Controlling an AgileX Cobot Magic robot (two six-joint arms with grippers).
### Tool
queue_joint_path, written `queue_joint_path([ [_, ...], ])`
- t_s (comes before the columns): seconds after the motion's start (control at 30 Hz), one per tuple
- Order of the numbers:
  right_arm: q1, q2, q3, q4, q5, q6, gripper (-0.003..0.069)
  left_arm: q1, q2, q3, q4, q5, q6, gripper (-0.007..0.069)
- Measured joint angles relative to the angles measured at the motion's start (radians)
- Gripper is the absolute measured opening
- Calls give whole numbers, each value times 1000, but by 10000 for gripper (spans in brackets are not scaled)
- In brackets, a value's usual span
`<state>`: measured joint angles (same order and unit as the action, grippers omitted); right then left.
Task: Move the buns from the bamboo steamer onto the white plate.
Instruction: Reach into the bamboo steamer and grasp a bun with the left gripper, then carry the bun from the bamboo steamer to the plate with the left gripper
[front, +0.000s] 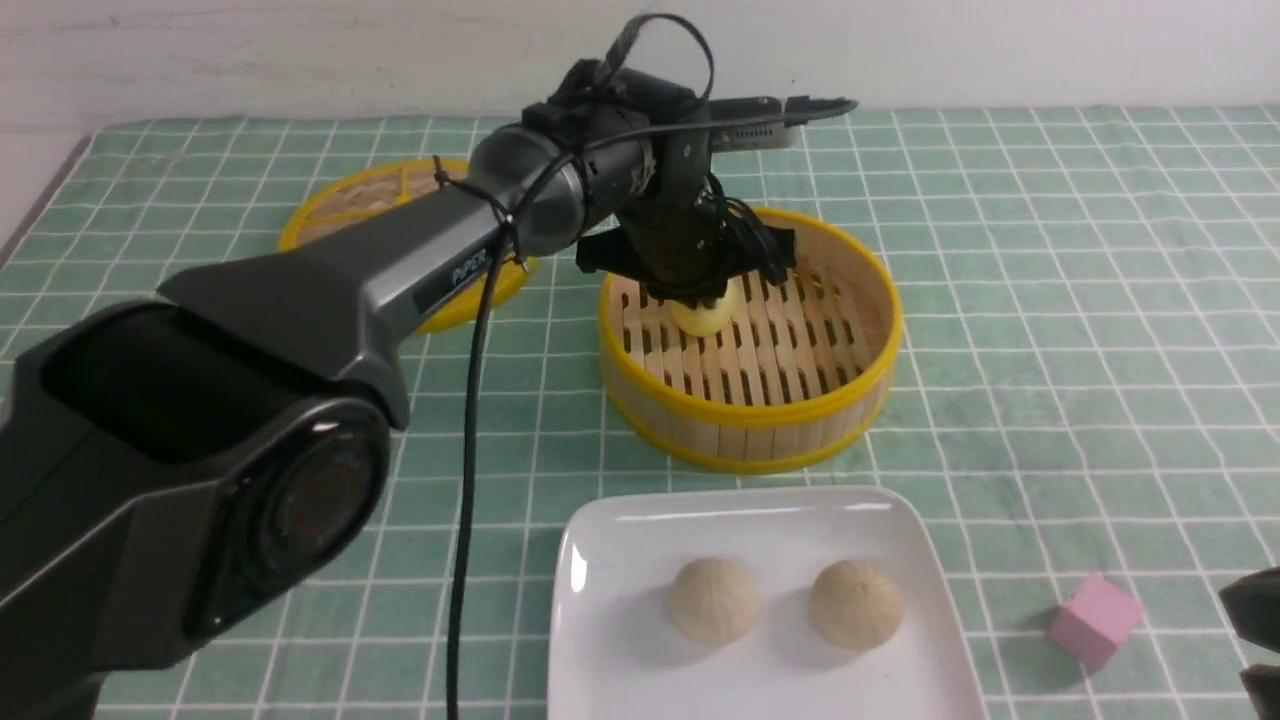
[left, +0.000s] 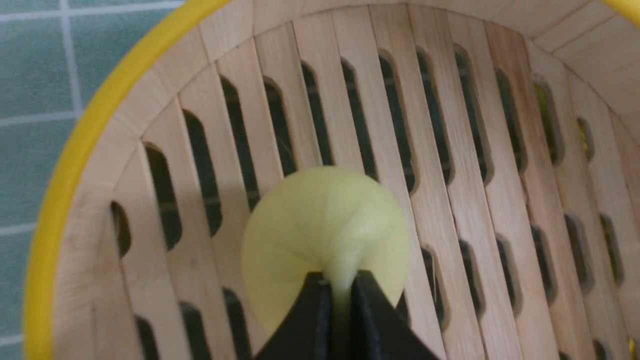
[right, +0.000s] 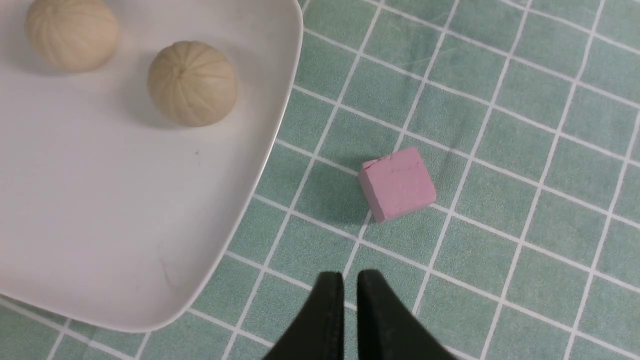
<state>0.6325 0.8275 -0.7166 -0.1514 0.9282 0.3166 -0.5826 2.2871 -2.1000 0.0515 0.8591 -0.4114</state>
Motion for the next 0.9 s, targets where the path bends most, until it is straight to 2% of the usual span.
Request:
queue_joint_path([
  [0.07,0,0,0,0,0,0,70,0,-32,0,0,42,33,24],
  [0.1,0,0,0,0,0,0,72,-1,-115,0,1,116,87,22],
  [0.27,0,0,0,0,-2,0,79,-1,-331,38,38,345,181,22],
  [0.33,0,0,0,0,-12,0,80,-1,-390,86,34,362,189,22],
  [0.43,0,0,0,0,-32,0,85,0,-494,289,-51,377,193,22],
  [0.57,0,0,0,-1,-37,0,87,-14,-536,535,-181,342,193,24],
  [0.67,0,0,0,-3,-37,0,90,-34,-537,678,-205,245,193,24],
  [0.7,0,0,0,-3,-37,0,90,-42,-534,741,-210,170,193,24],
  [0.9,0,0,0,-2,-19,0,93,-43,-488,813,-213,31,192,29],
])
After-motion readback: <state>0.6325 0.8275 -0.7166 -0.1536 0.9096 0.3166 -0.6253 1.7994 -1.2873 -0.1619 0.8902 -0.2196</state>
